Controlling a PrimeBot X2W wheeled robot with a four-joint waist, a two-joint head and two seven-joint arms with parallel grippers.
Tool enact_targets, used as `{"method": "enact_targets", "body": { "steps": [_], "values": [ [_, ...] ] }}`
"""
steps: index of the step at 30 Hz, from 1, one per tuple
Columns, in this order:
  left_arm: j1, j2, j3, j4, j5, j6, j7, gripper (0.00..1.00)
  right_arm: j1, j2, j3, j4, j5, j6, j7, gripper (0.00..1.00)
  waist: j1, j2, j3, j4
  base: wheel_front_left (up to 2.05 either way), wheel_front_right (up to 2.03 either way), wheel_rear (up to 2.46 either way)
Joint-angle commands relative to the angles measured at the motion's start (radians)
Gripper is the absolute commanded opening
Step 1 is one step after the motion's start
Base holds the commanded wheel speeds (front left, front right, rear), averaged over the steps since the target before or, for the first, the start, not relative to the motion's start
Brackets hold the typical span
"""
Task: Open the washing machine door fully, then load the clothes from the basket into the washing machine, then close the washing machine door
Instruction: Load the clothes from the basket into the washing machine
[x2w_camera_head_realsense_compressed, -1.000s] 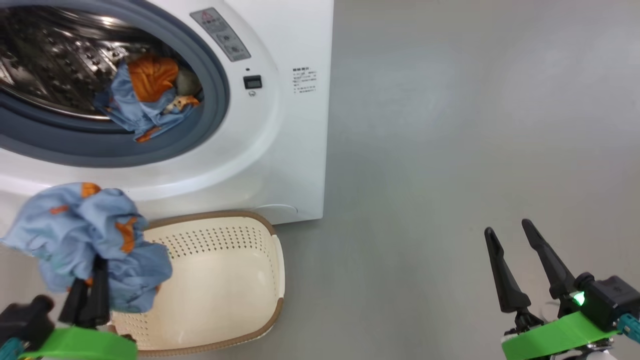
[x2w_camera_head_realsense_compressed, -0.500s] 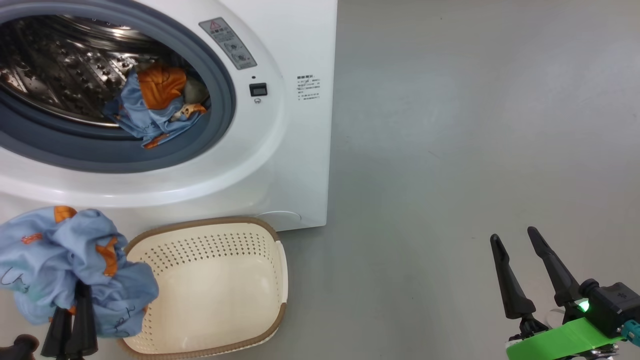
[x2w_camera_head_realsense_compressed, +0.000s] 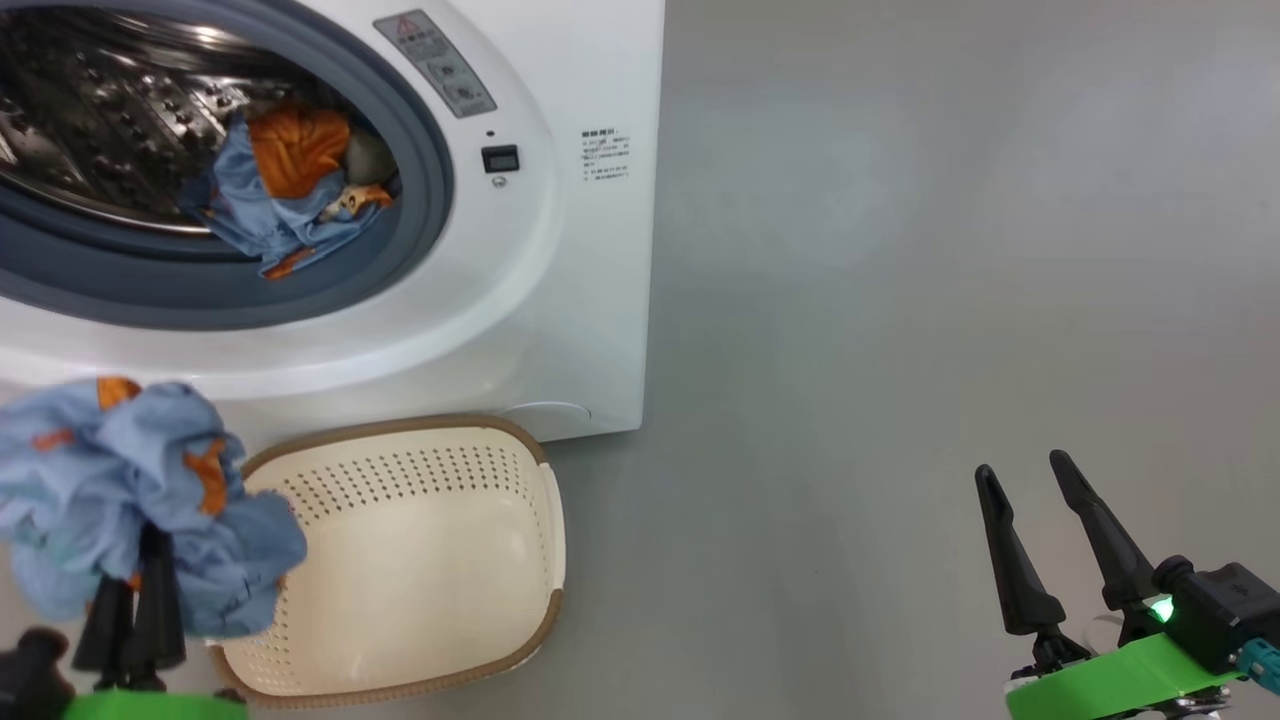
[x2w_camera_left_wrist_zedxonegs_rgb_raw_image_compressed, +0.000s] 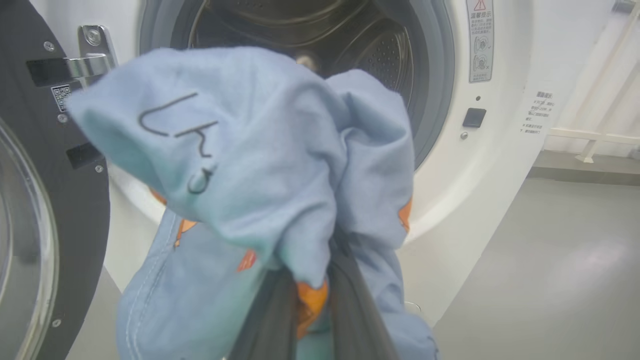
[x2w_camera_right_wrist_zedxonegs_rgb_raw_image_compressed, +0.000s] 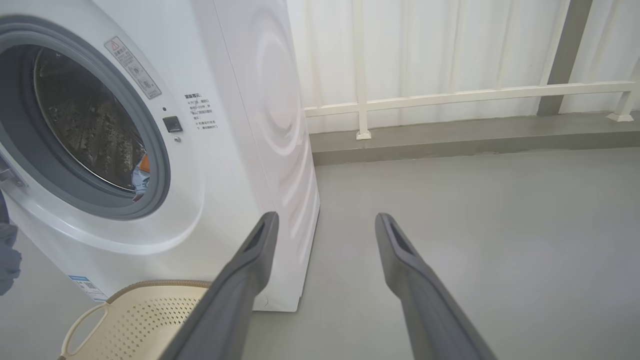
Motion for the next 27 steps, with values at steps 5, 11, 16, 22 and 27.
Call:
{"method": "enact_targets", "body": {
  "steps": [5, 11, 16, 22, 27],
  "values": [
    [-0.139, 0.07, 0.013, 0.022, -0.003, 0.001, -0.011, 0.0, -0.03, 0.003, 0.035, -0.029, 0.001, 0.007, -0.008, 1.0, -0.0001, -0.0001, 0.06, -0.02, 0.0, 0.0, 0.0],
    [-0.283, 0.133, -0.001, 0.105, -0.034, 0.001, -0.011, 0.0, -0.066, 0.018, 0.056, -0.032, -0.003, 0.007, -0.008, 1.0, -0.0001, -0.0001, 0.128, -0.045, 0.0, 0.0, 0.0],
    [-0.424, 0.197, -0.03, 0.209, -0.056, 0.001, -0.011, 0.0, -0.096, 0.033, 0.069, -0.033, -0.006, 0.007, -0.008, 1.0, -0.0001, -0.0001, 0.185, -0.069, 0.0, 0.0, 0.0],
    [-0.575, 0.256, -0.076, 0.338, -0.067, 0.001, -0.011, 0.0, -0.127, 0.045, 0.08, -0.038, -0.012, 0.007, -0.008, 1.0, -0.0001, -0.0001, 0.242, -0.091, 0.0, 0.0, 0.0],
    [-0.715, 0.3, -0.118, 0.471, -0.069, 0.001, -0.011, 0.0, -0.157, 0.057, 0.095, -0.043, -0.014, 0.007, -0.008, 1.0, -0.0001, -0.0001, 0.293, -0.115, 0.0, 0.0, 0.0]
  ]
}}
